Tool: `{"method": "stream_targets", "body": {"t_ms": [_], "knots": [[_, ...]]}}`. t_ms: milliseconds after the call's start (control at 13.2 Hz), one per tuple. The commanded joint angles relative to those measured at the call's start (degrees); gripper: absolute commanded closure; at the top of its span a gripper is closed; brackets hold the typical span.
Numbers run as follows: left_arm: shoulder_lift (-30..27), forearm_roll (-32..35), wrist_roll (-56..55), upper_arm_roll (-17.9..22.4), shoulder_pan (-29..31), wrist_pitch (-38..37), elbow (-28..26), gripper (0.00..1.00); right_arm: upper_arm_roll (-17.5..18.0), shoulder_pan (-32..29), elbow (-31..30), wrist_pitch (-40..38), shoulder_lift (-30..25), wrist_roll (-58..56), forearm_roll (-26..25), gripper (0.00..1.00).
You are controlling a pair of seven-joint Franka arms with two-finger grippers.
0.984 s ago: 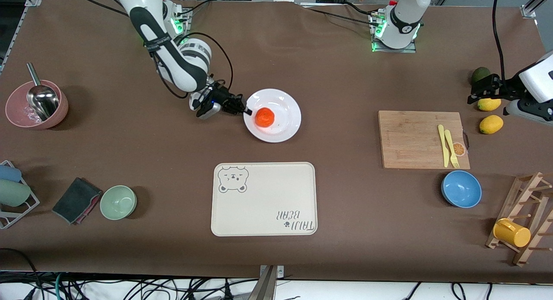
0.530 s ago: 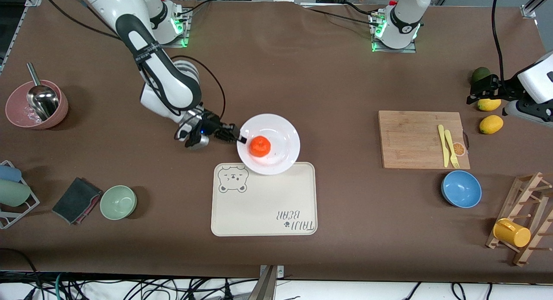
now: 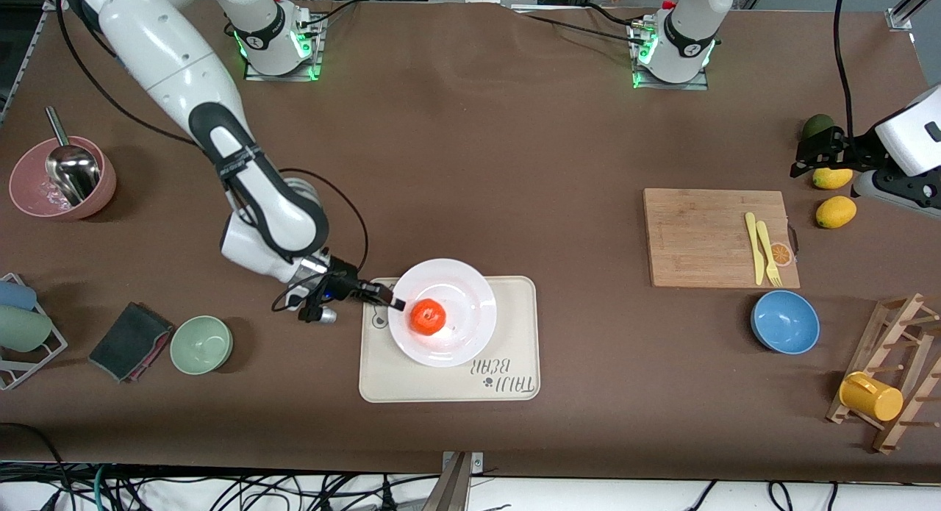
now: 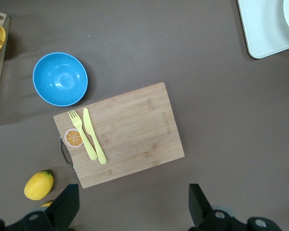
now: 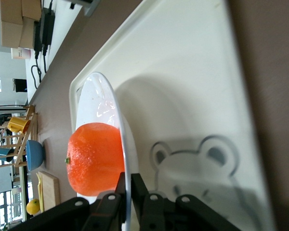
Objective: Place orange and plate with both arms
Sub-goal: 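Slide the plate with the right gripper onto the bear tray, then open the right gripper and draw it back from the plate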
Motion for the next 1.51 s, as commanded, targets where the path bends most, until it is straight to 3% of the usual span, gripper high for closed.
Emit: {"method": "stream_targets", "body": {"t_ms": [0, 227, 378, 530, 757, 908, 1211, 1438], "knots": [[0.7, 1.8, 0.9, 0.0, -0.4, -1.0, 1.0, 0.0, 1.1, -0.7, 4.4, -1.0, 3.9, 0.9, -2.1, 1.0], [0.7, 1.8, 0.9, -0.2, -0.4, -1.0, 1.0, 0.0, 1.1, -0.8, 4.4, -1.0, 3.7, 0.7, -2.1, 1.0], [0.7, 1.8, 0.9, -0.2, -0.4, -1.0, 1.0, 0.0, 0.0, -0.6, 4.6, -1.0, 3.2, 0.8, -3.1, 0.01], [0.7, 1.8, 0.9, -0.2, -0.4, -1.0, 1.1, 0.0, -1.2, -0.8, 4.6, -6.5, 1.2, 1.5, -5.8, 0.0], [0.7, 1.8, 0.9, -0.2, -0.4, -1.0, 1.0, 0.0, -7.6, -0.8, 4.2, -19.6, -4.5, 2.0, -10.8, 0.0], [0.7, 1.8, 0.9, -0.2, -0.4, -1.0, 1.0, 0.0, -14.3, -0.8, 4.5, -32.9, -8.9, 2.5, -18.6, 0.0], [0.7, 1.8, 0.9, -0.2, -0.4, -1.0, 1.0, 0.0, -24.2, -0.7, 1.4, -50.7, -22.8, 3.2, -33.5, 0.0], [0.7, 1.8, 0.9, -0.2, -0.4, -1.0, 1.1, 0.0, -26.6, -0.7, 0.2, -58.2, -33.5, 10.1, -48.1, 0.0]]}}
